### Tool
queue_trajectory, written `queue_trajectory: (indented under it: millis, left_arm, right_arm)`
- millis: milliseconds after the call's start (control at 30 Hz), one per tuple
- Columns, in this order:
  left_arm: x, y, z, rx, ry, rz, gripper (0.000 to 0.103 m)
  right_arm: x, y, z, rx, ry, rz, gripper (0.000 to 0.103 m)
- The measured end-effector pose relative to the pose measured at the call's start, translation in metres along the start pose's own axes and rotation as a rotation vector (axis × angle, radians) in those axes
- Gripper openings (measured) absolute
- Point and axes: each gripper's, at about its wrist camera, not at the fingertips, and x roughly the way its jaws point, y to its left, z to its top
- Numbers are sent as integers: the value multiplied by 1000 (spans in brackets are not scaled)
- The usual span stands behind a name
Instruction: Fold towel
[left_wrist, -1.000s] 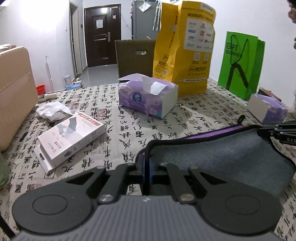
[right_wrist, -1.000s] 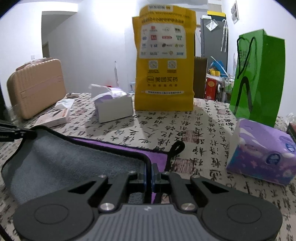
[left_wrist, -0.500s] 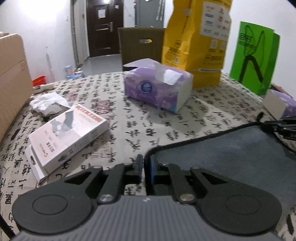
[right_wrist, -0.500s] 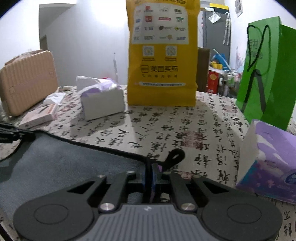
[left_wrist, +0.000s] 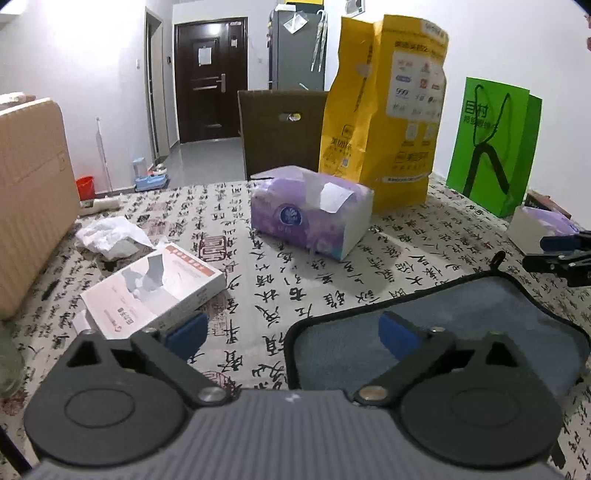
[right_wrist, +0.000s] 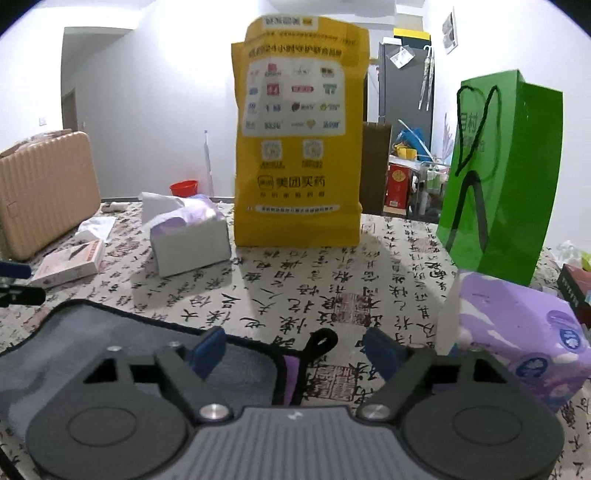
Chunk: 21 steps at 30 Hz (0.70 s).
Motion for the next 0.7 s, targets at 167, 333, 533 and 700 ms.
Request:
queue_trajectory:
  millis: [167, 333, 533, 700]
  left_arm:
    - [-18, -4, -2, 3, -4, 6, 103]
    - [-38, -9, -3, 14, -13, 15, 103]
    - [-64, -16, -4, 24, -22, 20, 103]
    - [-87, -20, -9, 20, -31, 25, 103]
  right_arm:
    - [-17, 9, -2, -13, 12, 3, 90]
    - [-35, 15, -6, -19, 20, 12, 93]
    - [-60, 20, -7, -17, 1, -2, 99]
    - [-79, 28, -10, -27, -7, -11, 100]
